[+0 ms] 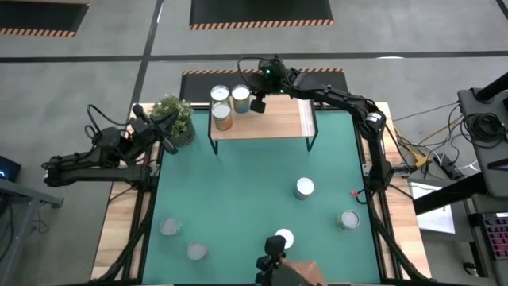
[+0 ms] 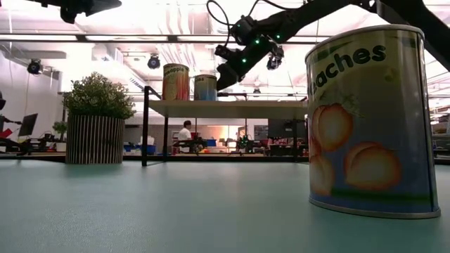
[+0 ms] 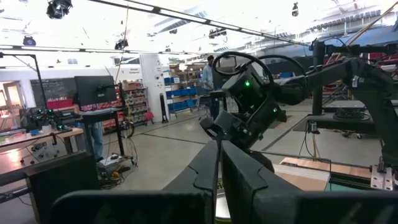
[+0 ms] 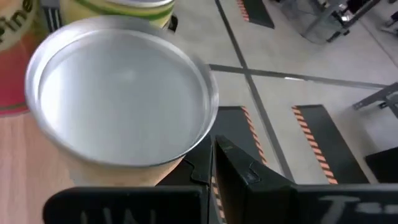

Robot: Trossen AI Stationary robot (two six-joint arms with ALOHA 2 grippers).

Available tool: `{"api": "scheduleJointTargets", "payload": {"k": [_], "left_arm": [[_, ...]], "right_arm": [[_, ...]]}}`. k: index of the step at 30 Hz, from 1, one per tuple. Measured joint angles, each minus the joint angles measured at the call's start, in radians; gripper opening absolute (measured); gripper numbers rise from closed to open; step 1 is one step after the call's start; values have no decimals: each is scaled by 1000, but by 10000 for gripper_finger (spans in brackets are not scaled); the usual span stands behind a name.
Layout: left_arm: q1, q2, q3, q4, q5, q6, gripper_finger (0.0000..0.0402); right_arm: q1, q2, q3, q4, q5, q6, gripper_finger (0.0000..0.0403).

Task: Pick and place cans onto a shelf
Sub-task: Put the big canned cherries on the shelf, then put the big canned peaches on the shelf aligned with the other big canned cherries

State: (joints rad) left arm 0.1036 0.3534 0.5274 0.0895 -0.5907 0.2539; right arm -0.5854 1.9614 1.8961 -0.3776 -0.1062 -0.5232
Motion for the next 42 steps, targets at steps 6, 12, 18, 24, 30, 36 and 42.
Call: {"api": "scheduleJointTargets", "payload": {"k": [6,12,18,24,30,36,42], "left_arm": [[0,0,0,0,0,0,1],[0,0,0,0,0,0,1],[0,0,0,0,0,0,1],[0,0,0,0,0,0,1],[0,0,0,0,0,0,1],[0,0,0,0,0,0,1],[0,0,0,0,0,0,1]], "right_arm": [[0,-1,1,24,6,14,9],[0,-28,14,-51,61,15,9],[0,-61,14,-210,18,44,9],[6,-61,-17,-243,-107,54,9],[14,-61,-38,-122,-104,61,9],[13,-61,-41,-112,-103,61,9],[16,-71,-42,-172,-103,67,9]]}}
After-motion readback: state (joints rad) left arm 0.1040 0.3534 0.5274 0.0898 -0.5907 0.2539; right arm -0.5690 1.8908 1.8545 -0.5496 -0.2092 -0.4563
